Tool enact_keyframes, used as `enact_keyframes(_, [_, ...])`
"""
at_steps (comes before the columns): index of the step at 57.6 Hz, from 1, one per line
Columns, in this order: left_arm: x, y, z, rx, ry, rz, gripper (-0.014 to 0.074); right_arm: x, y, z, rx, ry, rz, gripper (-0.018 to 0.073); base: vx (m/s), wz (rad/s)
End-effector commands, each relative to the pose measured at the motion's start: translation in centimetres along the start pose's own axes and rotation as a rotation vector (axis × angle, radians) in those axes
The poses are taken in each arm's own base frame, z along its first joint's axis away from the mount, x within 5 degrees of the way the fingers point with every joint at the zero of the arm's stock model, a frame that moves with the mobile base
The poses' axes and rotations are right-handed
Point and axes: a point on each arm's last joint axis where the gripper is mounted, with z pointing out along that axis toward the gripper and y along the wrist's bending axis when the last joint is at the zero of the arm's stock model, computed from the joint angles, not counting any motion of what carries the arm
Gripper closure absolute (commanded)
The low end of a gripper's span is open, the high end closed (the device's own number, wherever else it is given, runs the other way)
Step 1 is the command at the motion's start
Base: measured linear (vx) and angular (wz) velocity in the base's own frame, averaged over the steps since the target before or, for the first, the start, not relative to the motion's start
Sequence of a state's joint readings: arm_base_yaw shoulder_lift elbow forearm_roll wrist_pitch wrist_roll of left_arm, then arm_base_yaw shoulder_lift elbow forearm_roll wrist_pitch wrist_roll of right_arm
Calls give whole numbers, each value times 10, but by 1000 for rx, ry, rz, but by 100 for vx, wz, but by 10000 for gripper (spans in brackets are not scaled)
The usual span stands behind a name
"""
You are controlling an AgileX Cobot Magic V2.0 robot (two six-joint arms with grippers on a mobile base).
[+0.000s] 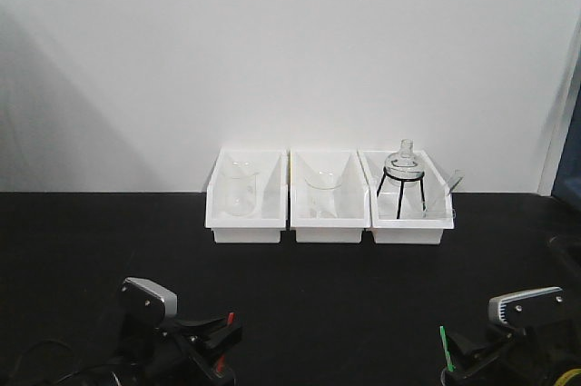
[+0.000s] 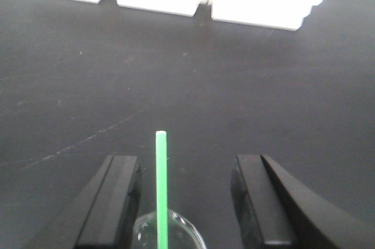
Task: Sort red and green spoons into left cabinet
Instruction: 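Grasp the red spoon with the left gripper and green spoon with right, then lift both spoons up out of their beakers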
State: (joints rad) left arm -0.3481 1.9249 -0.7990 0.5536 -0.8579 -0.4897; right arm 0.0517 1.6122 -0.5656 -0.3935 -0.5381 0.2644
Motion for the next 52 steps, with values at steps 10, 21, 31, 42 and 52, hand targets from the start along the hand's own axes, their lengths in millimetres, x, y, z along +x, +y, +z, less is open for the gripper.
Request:
enact_keyframes(10, [-29, -6, -3, 30, -140, 5, 566, -23, 3, 22, -96, -123, -7, 127, 0, 0])
enact_keyframes(21, [-29, -6, -3, 30, -140, 5, 566, -23, 1, 38, -108, -120, 0, 127, 0, 0])
enact_keyframes(31, [-29, -6, -3, 30, -140, 6, 566, -20, 1, 47, -127, -97, 59, 137, 0, 0])
enact_keyframes(42, [-29, -6, -3, 30, -140, 6, 566, -15, 2, 48, -135, -70, 59, 219, 0, 0])
enact_keyframes(52, [-29, -5, -3, 28, -140, 8, 566, -15, 2, 47, -137, -66, 86, 367, 0, 0])
